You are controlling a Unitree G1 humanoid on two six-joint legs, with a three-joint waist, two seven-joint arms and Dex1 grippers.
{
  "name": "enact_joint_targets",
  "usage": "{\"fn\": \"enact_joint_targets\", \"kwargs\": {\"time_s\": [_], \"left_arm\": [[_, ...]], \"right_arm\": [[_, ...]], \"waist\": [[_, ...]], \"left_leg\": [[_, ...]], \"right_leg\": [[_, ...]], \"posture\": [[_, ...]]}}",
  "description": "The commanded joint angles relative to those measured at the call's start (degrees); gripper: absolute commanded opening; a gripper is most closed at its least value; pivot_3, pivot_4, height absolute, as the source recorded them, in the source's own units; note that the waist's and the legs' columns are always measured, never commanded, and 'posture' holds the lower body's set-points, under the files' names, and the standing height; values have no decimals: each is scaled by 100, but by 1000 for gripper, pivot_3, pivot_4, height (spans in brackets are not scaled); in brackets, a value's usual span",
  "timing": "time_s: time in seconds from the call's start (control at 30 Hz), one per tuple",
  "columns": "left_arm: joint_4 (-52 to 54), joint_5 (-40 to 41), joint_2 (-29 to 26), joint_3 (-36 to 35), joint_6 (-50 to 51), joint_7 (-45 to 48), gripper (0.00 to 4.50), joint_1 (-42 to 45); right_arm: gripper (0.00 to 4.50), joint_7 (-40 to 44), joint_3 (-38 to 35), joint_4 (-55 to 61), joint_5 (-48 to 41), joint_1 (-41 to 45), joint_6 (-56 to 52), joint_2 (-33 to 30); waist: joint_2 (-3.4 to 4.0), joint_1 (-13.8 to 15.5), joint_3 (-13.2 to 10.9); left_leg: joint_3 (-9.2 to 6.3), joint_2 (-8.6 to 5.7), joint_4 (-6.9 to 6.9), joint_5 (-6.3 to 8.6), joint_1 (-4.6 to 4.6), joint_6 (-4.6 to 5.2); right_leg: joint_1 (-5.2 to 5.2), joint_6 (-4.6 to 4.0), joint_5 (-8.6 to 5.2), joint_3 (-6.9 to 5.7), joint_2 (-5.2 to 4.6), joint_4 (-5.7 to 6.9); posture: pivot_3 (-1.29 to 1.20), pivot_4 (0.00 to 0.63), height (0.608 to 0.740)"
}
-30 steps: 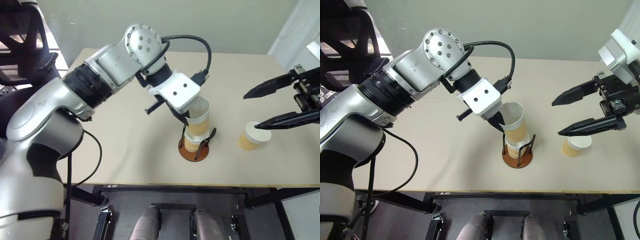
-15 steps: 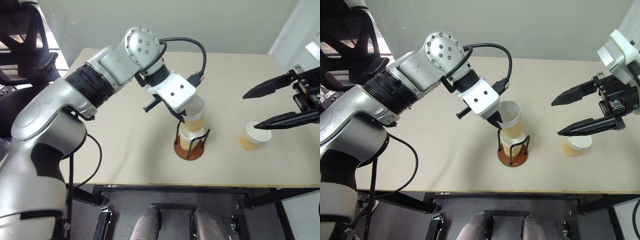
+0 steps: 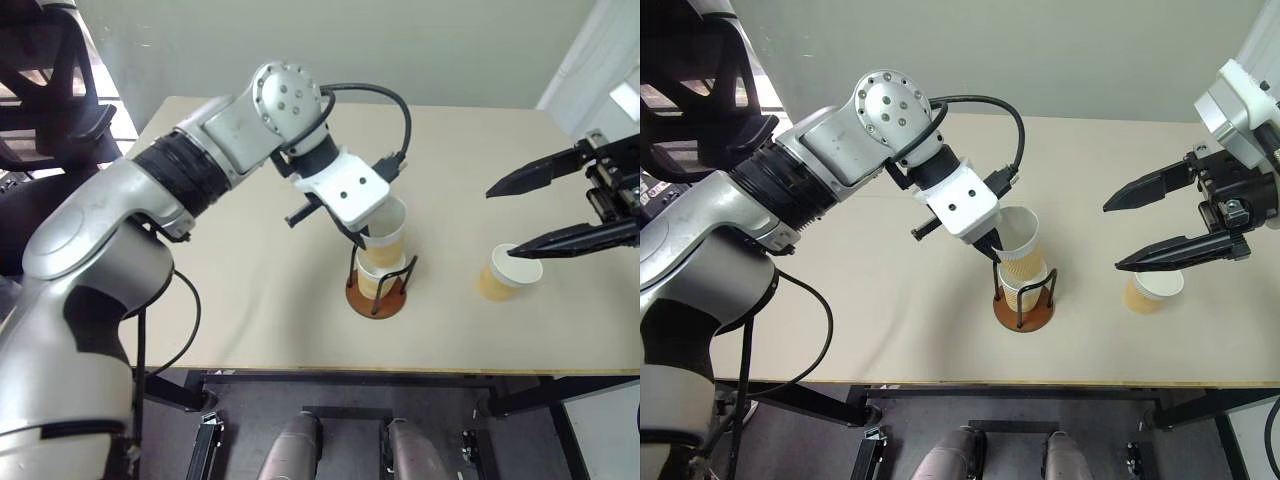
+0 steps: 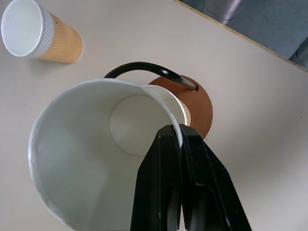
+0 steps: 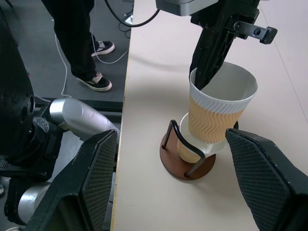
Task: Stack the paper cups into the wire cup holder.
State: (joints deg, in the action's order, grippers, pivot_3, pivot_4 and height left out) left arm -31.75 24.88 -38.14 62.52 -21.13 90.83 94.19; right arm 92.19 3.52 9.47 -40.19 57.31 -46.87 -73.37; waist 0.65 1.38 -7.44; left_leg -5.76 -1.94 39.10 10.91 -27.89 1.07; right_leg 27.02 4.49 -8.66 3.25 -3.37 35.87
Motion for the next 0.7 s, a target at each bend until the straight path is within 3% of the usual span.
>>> {"fn": "enact_joint_targets", "kwargs": {"time_s": [0.03,0.23,0.4,0.7], "left_arm": [[20,51,-49,44,-56,167,570,212],[64,120,-58,104,-24,167,2662,228],[-34,408,81,-397,563,167,4488,113],[-408,759,-17,-2574,2572,167,4488,-575]], "right_arm": [[3659,27,-158,42,36,47,-9,-57],[3659,-21,-166,42,105,-11,-6,-40],[3659,-175,-159,13,301,-90,93,-2],[3659,-733,-249,165,729,-821,219,-75]], "waist": [[0,1,0],[0,3,0],[0,7,0],[4,0,0]], "left_leg": [[-2,2,1,0,0,0],[-4,3,2,0,-1,0],[-4,1,3,0,-2,0],[0,10,1,-2,6,-1]], "right_leg": [[-1,0,0,4,-4,0],[0,0,0,4,-8,0],[-1,0,1,1,-6,0],[-1,6,4,4,-2,3]], "posture": [[0,150,740],[0,150,740],[0,150,740],[0,150,740]]}}
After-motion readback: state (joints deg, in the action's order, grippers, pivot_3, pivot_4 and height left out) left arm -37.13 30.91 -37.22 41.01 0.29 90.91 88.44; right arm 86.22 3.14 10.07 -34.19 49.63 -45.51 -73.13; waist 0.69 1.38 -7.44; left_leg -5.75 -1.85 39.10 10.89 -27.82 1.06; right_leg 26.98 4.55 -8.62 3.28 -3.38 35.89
